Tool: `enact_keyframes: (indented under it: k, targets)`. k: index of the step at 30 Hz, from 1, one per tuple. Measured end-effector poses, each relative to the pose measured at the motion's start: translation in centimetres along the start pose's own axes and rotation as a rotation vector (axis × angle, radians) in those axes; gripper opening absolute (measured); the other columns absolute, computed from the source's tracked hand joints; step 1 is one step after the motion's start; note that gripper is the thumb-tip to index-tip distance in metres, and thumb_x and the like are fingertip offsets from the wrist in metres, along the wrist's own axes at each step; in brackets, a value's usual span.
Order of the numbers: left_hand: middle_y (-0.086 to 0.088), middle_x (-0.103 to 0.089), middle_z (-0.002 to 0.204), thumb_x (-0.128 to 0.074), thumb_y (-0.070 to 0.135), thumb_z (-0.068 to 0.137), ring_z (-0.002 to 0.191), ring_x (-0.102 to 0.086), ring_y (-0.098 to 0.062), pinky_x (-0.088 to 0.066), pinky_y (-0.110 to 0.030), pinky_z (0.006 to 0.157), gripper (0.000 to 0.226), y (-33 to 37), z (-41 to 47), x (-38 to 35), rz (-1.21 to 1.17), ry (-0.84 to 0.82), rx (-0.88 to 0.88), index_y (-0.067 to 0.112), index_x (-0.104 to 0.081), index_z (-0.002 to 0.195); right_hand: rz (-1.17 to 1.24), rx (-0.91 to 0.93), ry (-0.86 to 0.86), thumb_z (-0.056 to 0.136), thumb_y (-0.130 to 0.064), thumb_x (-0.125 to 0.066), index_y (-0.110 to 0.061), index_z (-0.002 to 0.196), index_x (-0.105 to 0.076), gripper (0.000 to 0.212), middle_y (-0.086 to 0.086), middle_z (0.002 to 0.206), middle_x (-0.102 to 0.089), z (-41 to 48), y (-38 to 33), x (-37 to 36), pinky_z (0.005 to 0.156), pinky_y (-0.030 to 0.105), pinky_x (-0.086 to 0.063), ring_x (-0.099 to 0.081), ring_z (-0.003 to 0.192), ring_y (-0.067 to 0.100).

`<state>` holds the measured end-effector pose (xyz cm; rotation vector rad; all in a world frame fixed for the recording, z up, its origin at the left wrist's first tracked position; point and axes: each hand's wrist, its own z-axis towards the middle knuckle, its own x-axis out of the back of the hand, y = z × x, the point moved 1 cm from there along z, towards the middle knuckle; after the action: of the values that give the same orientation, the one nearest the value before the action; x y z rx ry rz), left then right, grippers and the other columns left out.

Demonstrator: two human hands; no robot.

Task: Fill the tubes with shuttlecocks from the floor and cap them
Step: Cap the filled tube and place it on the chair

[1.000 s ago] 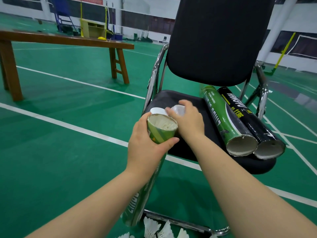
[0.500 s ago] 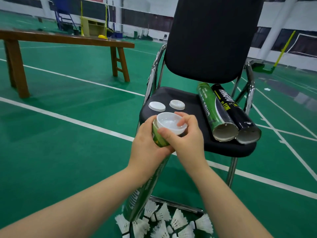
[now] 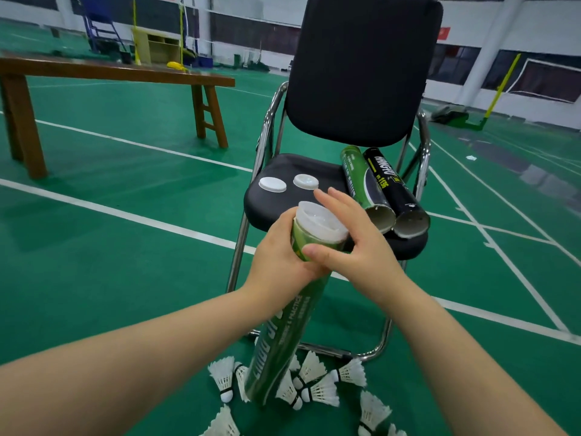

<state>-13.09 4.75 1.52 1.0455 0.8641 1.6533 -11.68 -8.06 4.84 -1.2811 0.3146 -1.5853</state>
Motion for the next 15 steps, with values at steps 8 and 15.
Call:
enact_keyframes:
  k: [8,15]
  targets:
    - [0.022,-0.064,0.092,-0.079,0.030,0.057,0.083,-0.058,0.011,-0.043,-0.007,0.063,0.062,0.2,-3.6,-0.6,0.015,-0.178,0.095,0.054,-0.041,0.100,-0.381,0.124,-0.206,0.067,-0.068,-0.051,-0.066,0.120,-0.031,0.056,-0.018,0.149,-0.028,-2.5,-1.6,1.2,0.111,0.026,-0.018,-0.021,0.138,0.003]
    - [0.015,-0.065,0.088,-0.073,0.037,0.048,0.079,-0.060,0.004,-0.045,-0.009,0.062,0.053,-0.2,-4.4,-0.7,0.031,-0.227,0.173,0.042,-0.048,0.095,-0.295,0.066,-0.212,0.069,-0.067,-0.048,-0.058,0.120,-0.048,0.051,-0.026,0.136,-0.039,-4.0,-0.3,0.2,0.106,0.022,-0.027,-0.031,0.129,-0.006]
